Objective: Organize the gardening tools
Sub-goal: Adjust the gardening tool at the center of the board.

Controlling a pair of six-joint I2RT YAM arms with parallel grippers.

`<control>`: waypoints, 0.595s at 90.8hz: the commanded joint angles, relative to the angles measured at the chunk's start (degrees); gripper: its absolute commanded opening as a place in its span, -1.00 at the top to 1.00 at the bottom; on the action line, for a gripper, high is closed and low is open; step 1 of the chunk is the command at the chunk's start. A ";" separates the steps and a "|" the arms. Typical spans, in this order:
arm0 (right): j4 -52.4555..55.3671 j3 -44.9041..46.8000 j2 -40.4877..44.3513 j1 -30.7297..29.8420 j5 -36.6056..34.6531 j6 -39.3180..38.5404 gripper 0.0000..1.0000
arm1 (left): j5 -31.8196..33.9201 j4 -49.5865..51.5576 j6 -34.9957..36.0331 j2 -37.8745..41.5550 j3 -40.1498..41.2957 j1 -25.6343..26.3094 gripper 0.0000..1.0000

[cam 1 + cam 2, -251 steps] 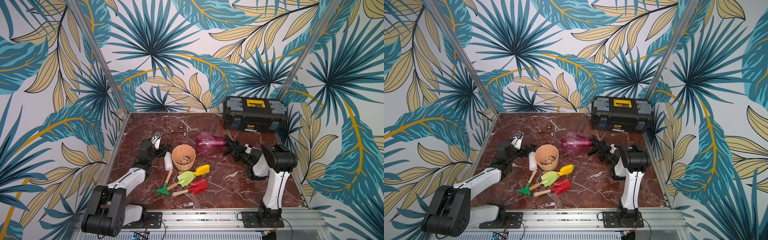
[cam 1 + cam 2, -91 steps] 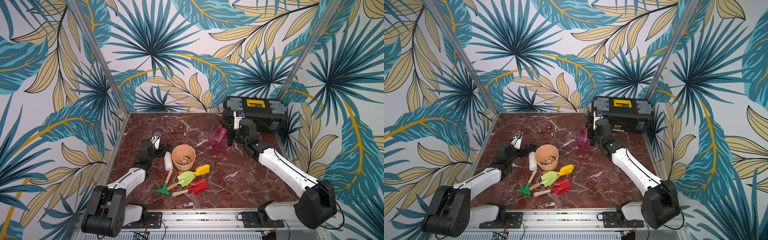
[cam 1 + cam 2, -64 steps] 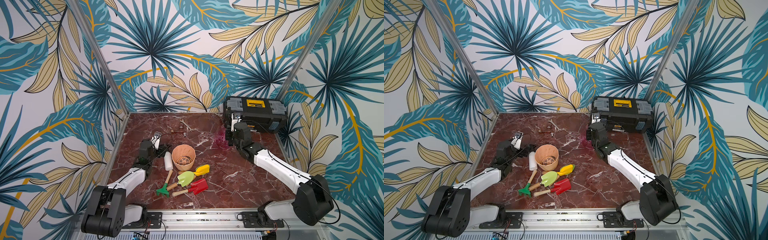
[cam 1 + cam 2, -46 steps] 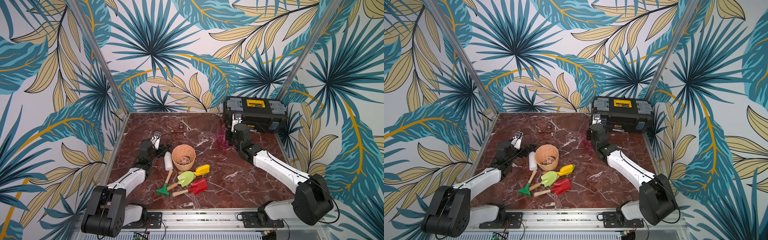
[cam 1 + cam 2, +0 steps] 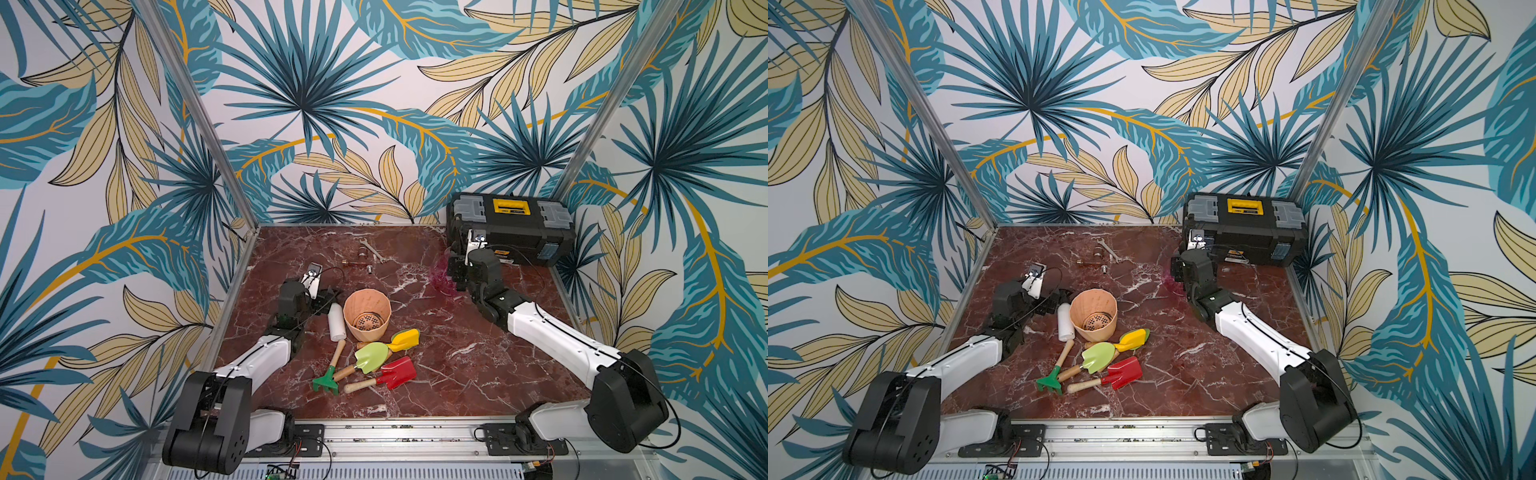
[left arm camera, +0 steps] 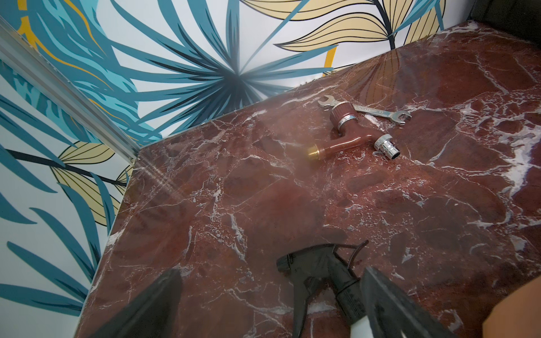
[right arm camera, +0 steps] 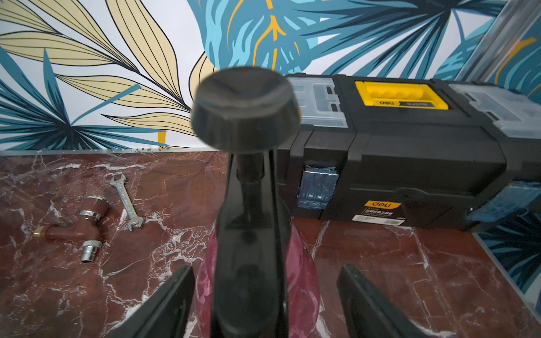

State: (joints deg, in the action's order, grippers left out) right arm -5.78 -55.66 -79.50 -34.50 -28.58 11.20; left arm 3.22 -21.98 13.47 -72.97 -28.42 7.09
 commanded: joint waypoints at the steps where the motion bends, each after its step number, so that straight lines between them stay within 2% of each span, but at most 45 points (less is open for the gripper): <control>1: 4.41 -1.90 2.01 -0.04 -0.99 0.75 -0.83 | 0.29 0.62 -0.64 1.62 -1.01 0.22 -1.00; 19: 14.41 -5.80 4.60 -0.06 -1.37 1.90 -0.97 | 0.27 1.69 -1.06 2.78 -1.27 0.34 -1.00; 31: 24.46 -10.16 5.42 -0.04 -0.80 2.38 -0.98 | 0.46 3.00 -1.53 4.15 -1.66 0.29 -1.00; 54: 41.74 -20.63 3.45 -1.68 10.10 -0.20 -0.79 | 0.86 4.29 -2.25 6.37 -2.24 0.67 -1.00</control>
State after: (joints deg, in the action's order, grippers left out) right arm 23.77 -71.94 -74.63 -34.79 -24.23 12.14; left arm 3.68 -18.87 12.08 -67.90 -28.69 7.33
